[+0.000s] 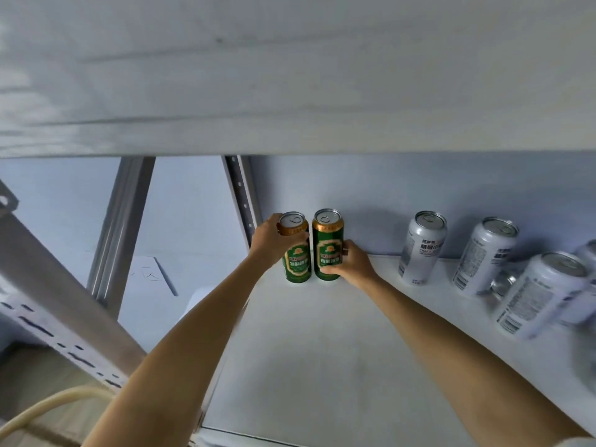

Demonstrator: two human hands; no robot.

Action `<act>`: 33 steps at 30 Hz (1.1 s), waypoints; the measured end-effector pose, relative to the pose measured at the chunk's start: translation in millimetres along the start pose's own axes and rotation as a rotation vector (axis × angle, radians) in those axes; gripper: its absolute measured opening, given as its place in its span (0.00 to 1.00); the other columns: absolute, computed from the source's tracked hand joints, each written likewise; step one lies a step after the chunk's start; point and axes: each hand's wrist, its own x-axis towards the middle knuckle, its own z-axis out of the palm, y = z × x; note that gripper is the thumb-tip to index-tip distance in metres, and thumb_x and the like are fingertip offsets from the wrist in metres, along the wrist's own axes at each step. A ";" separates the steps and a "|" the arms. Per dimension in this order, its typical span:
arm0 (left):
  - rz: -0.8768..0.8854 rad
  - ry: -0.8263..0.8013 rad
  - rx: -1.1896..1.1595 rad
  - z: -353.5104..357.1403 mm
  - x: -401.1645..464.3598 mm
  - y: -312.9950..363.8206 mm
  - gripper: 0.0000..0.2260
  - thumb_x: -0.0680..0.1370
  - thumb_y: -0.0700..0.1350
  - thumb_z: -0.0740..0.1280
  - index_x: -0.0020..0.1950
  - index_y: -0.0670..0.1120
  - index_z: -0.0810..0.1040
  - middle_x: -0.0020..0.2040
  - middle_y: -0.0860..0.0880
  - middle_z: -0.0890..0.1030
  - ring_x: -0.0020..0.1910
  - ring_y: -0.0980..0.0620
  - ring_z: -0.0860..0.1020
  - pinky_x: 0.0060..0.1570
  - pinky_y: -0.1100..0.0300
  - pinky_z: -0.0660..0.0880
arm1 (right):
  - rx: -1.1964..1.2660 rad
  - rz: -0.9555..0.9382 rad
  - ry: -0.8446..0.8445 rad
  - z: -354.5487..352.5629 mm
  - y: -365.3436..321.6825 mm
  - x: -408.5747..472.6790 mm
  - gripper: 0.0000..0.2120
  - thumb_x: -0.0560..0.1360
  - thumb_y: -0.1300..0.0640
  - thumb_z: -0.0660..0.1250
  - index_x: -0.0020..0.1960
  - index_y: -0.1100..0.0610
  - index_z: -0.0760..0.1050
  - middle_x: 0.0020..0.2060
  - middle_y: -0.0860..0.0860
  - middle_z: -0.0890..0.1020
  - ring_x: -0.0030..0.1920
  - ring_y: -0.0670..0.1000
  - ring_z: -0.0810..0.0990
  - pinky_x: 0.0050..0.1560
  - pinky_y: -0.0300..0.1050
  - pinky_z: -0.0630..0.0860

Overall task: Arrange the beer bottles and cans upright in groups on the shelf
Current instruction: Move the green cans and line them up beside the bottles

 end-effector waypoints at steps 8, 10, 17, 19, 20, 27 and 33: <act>0.079 -0.028 0.005 3.9 -45.7 15.4 0.28 0.67 0.53 0.78 0.64 0.48 0.76 0.52 0.52 0.80 0.51 0.53 0.77 0.48 0.62 0.73 | -0.014 0.010 -0.045 -40.4 24.7 -73.6 0.31 0.60 0.53 0.81 0.59 0.56 0.73 0.53 0.49 0.82 0.53 0.49 0.80 0.54 0.45 0.77; 0.098 -0.017 0.003 7.6 -68.0 26.3 0.28 0.66 0.54 0.78 0.63 0.48 0.77 0.52 0.52 0.81 0.51 0.52 0.78 0.49 0.61 0.73 | -0.020 -0.004 -0.049 -57.8 32.7 -98.3 0.30 0.60 0.53 0.81 0.58 0.56 0.73 0.51 0.48 0.81 0.52 0.49 0.80 0.53 0.44 0.77; 0.102 -0.003 -0.049 31.3 -162.5 66.2 0.26 0.65 0.52 0.79 0.61 0.48 0.80 0.51 0.50 0.83 0.52 0.50 0.81 0.51 0.54 0.81 | 0.059 -0.033 -0.055 -136.4 68.0 -192.9 0.31 0.60 0.55 0.81 0.59 0.57 0.75 0.53 0.50 0.82 0.53 0.49 0.81 0.52 0.42 0.77; 0.084 -0.018 -0.055 40.2 -192.7 79.8 0.26 0.65 0.54 0.79 0.61 0.50 0.80 0.50 0.52 0.83 0.51 0.50 0.82 0.48 0.56 0.81 | 0.054 -0.038 -0.062 -161.3 77.2 -221.3 0.30 0.60 0.56 0.81 0.59 0.57 0.75 0.53 0.50 0.82 0.52 0.49 0.81 0.51 0.41 0.76; 0.081 -0.022 -0.047 43.8 -209.3 88.2 0.26 0.63 0.58 0.78 0.59 0.53 0.81 0.49 0.54 0.84 0.50 0.52 0.83 0.49 0.54 0.81 | 0.054 -0.037 -0.063 -174.2 81.7 -235.3 0.29 0.60 0.56 0.81 0.59 0.57 0.75 0.53 0.50 0.82 0.52 0.49 0.81 0.52 0.42 0.76; 0.128 -0.091 -0.013 83.3 -300.7 146.8 0.25 0.66 0.53 0.78 0.61 0.47 0.80 0.52 0.50 0.83 0.51 0.49 0.82 0.43 0.62 0.79 | 0.086 -0.013 -0.039 -242.2 113.4 -319.0 0.30 0.59 0.57 0.82 0.58 0.57 0.76 0.53 0.51 0.83 0.53 0.50 0.82 0.59 0.50 0.78; 0.205 -0.236 -0.019 125.2 -347.9 177.9 0.39 0.54 0.65 0.76 0.62 0.50 0.80 0.52 0.51 0.84 0.52 0.51 0.81 0.55 0.48 0.79 | 0.096 0.052 0.084 -284.4 142.0 -399.3 0.29 0.58 0.56 0.82 0.57 0.55 0.77 0.50 0.50 0.84 0.51 0.48 0.83 0.56 0.45 0.78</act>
